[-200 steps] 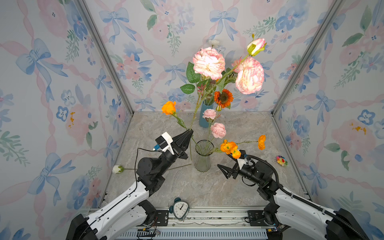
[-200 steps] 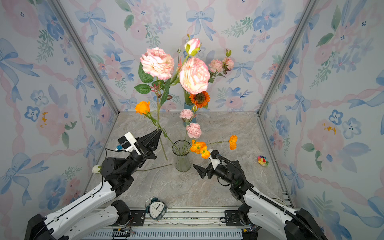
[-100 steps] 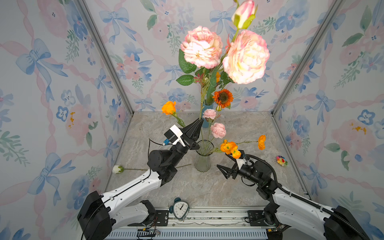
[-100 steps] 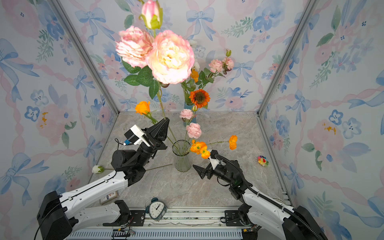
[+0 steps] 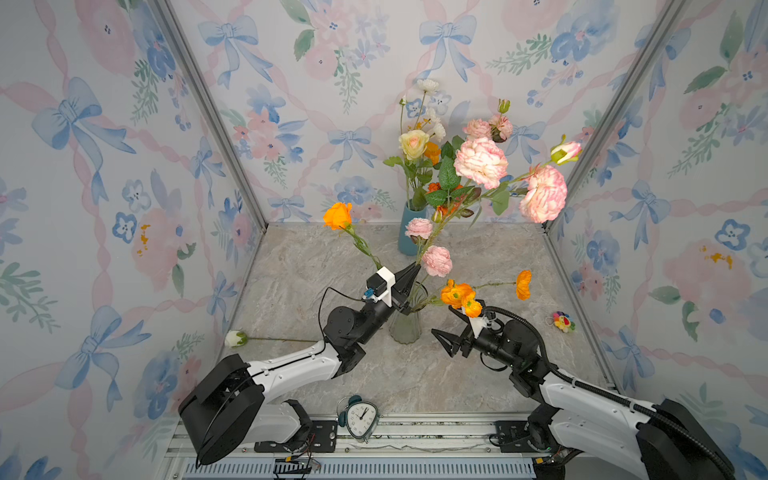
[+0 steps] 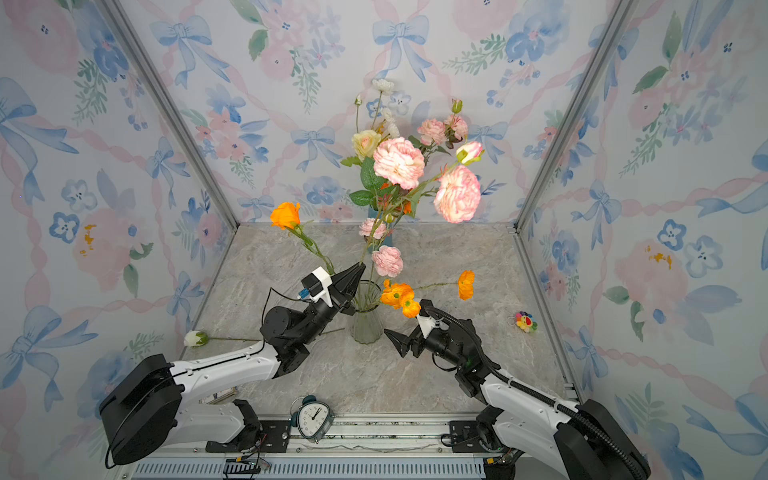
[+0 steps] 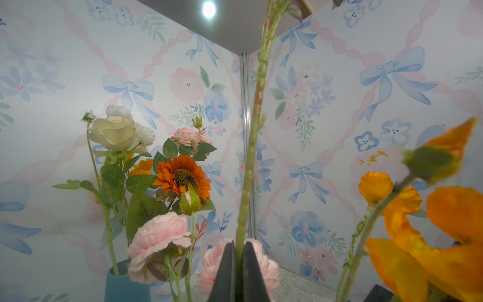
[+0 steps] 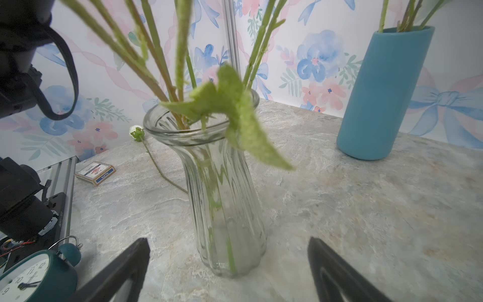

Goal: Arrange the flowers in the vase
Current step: 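Lower the pink rose stems into the glass vase and open the left gripper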

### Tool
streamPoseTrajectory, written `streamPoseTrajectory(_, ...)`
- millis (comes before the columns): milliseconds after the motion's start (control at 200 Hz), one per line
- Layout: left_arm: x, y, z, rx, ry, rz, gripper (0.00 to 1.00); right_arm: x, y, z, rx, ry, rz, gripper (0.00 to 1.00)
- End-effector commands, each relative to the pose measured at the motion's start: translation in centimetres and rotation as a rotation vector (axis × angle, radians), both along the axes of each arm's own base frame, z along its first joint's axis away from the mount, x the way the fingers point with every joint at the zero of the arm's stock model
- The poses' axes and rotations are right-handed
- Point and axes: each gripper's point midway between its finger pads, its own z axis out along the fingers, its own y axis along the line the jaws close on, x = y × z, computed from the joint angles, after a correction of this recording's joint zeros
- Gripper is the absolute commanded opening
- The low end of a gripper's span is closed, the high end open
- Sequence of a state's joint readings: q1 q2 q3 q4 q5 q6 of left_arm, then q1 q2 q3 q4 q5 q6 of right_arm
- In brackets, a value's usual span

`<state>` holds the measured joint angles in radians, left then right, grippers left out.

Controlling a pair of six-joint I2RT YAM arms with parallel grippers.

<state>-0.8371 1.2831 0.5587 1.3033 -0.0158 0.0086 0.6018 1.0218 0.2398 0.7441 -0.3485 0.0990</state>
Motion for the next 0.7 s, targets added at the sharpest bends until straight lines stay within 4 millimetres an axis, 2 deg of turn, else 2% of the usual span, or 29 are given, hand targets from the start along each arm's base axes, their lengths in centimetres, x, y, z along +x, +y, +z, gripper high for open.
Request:
streamPoseTrajectory(0, -0.9, 2.0, 1.3, -0.079, -0.052, 0.039, 0.00, 0.2, 0.3, 0.9, 0.038, -0.013, 0.015, 0.97)
streamPoseTrajectory(225, -0.9, 1.8, -1.2, -0.079, -0.015, 0.021, 0.07, -0.1, 0.6, 1.1, 0.034, -0.015, 0.033, 0.97)
streamPoseTrajectory(400, -0.6, 1.9, -2.7, -0.064, 0.026, 0.030, 0.09, -0.1, 0.8, 1.0, 0.031, -0.015, 0.039, 0.97)
streamPoseTrajectory(560, -0.6, 2.2, -3.9, -0.054, 0.055, 0.035, 0.19, -0.4, 1.0, 0.9, 0.019, -0.027, 0.048, 0.97)
streamPoseTrajectory(695, -0.6, 2.5, -4.6, -0.054, 0.078, 0.039, 0.26, -0.7, 0.4, 0.5, 0.010, -0.031, 0.024, 0.97)
